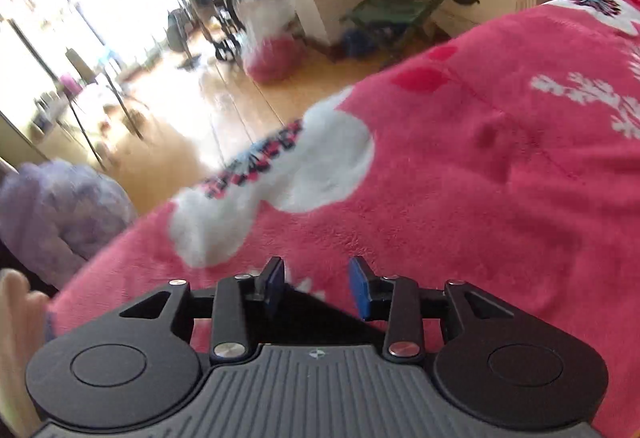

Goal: Fold clothes

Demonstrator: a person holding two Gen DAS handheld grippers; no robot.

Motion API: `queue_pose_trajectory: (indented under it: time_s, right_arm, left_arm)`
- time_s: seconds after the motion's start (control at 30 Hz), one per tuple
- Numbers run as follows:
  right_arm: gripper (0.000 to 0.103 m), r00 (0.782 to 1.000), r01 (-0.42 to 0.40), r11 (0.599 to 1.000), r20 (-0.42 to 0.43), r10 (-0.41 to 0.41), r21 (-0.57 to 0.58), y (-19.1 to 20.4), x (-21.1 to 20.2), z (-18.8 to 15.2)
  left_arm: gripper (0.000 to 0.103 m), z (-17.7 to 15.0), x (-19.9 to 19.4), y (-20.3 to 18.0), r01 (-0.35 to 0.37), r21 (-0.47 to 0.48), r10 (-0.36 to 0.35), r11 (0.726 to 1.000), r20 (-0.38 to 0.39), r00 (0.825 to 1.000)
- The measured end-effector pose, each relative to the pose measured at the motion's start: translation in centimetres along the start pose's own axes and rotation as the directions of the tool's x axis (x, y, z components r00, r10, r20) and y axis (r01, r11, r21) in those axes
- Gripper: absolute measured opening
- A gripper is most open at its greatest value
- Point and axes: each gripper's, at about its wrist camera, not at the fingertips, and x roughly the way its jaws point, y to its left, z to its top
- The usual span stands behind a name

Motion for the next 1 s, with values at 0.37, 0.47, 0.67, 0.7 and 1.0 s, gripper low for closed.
queue_pose_trajectory:
  time_s: [0.37, 0.47, 0.67, 0.7, 1.0]
  right_arm:
    - [0.025, 0.997, -0.067, 0.996, -0.042, 0.064, -0.058, 0.7, -0.4, 0.5]
    - [0.028, 0.992, -0.069, 0.991, -0.116, 0.056, -0.111, 1.6, 0.7, -0.1]
    - [0.003, 0.997, -0.063, 0.978, 0.025, 0.07, -0.198, 3.1, -1.1, -0.8]
    - [0.003, 0.997, -0.058, 0.978, 0.047, 0.069, -0.203, 3.3, -1.1, -1.0]
    - [0.005, 0.977, -0.048, 0.999, 0.205, 0.051, -0.024, 2.0, 1.2, -3.2]
  left_arm:
    - [0.004, 0.1, 0.1, 0.7, 0.032, -0.036, -0.033, 0.999, -0.014, 0.999]
    - [0.004, 0.1, 0.0, 0.7, 0.035, -0.041, -0.036, 0.999, -0.013, 0.999]
    - [0.003, 0.3, -0.3, 1.0, 0.052, -0.058, -0.051, 0.997, 0.003, 0.999]
    - [0.003, 0.2, -0.2, 1.0, 0.045, -0.054, -0.044, 0.998, 0.006, 0.999]
    - [0.003, 0.1, 0.0, 0.3, -0.008, 0.008, 0.008, 1.0, 0.029, 1.0]
